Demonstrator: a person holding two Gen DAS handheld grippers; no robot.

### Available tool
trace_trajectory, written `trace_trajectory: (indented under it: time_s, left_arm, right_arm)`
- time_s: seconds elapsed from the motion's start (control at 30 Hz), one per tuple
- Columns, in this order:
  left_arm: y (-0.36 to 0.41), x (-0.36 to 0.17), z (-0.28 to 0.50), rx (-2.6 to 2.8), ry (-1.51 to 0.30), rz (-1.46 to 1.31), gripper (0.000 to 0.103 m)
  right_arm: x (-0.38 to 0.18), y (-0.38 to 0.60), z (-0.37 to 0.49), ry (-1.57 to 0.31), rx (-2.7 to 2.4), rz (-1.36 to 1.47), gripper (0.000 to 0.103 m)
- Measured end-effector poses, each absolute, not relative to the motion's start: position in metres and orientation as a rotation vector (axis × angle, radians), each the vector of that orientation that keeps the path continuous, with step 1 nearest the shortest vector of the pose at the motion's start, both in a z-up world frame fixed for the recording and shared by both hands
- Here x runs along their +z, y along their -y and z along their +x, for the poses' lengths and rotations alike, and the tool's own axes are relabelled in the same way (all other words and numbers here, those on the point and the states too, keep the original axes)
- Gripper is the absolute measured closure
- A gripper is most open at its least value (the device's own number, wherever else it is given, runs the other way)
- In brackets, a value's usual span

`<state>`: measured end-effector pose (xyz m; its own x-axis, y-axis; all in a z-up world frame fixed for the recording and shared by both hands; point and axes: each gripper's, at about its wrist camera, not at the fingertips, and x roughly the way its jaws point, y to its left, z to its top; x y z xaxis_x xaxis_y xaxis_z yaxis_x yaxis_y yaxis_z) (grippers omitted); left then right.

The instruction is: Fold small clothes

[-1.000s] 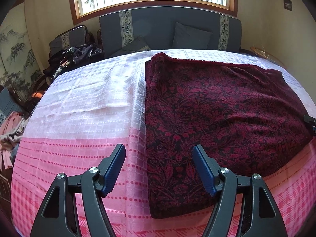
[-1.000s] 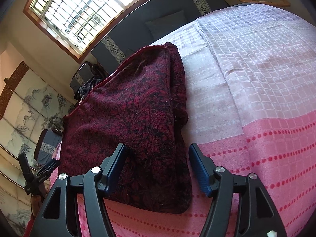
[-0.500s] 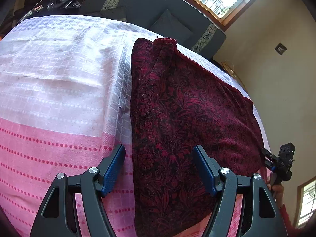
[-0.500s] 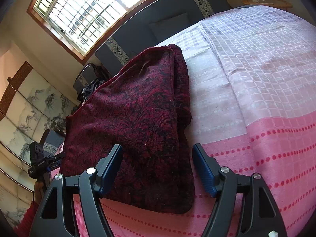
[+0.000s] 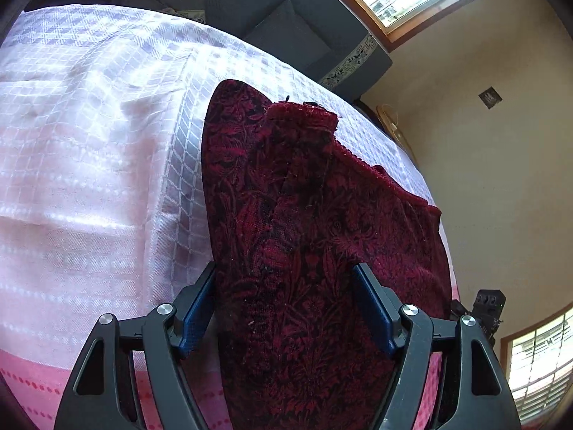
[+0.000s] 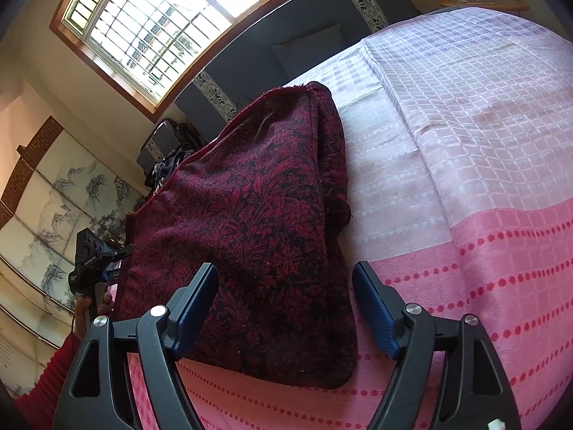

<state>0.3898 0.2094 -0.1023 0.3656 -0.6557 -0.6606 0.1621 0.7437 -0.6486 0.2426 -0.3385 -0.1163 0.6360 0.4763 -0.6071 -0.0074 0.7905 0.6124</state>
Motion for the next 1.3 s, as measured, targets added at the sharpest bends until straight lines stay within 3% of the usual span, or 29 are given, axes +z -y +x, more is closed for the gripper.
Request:
trace_trajectory:
  time_s: [0.23, 0.33, 0.63, 0.87, 0.93, 1.1, 1.3]
  left_arm:
    - [-0.209, -0.104, 0.407, -0.613, -1.055, -0.556, 0.030]
    - [-0.202, -0.101, 0.404, -0.566, -1.057, -0.482, 0.037]
    - [-0.201, -0.103, 0.400, -0.522, -1.041, -0.496, 0.045]
    - [-0.211, -0.107, 0.395, -0.522, -1.035, -0.539, 0.045]
    - [-0.213, -0.108, 0.394, -0.516, -1.029, -0.562, 0.045]
    - [-0.218, -0.111, 0.393, -0.513, -1.024, -0.604, 0.045]
    - [-0.212, -0.107, 0.393, -0.509, -1.025, -0.549, 0.045]
  right_arm:
    - [-0.117, 0.341, 0.242, -0.843, 0.304, 0.621, 0.027]
    - [-0.117, 0.341, 0.242, -0.842, 0.304, 0.620, 0.027]
    - [-0.116, 0.347, 0.238, -0.827, 0.298, 0.669, 0.024]
    - [-0.091, 0.357, 0.221, -0.678, 0.247, 0.699, 0.022]
    - [-0.081, 0.344, 0.226, -0.695, 0.296, 0.645, 0.028]
    - [-0.056, 0.285, 0.265, -0.798, 0.420, 0.423, 0.058]
    - [-0.059, 0.231, 0.353, -0.962, 0.510, 0.266, 0.071]
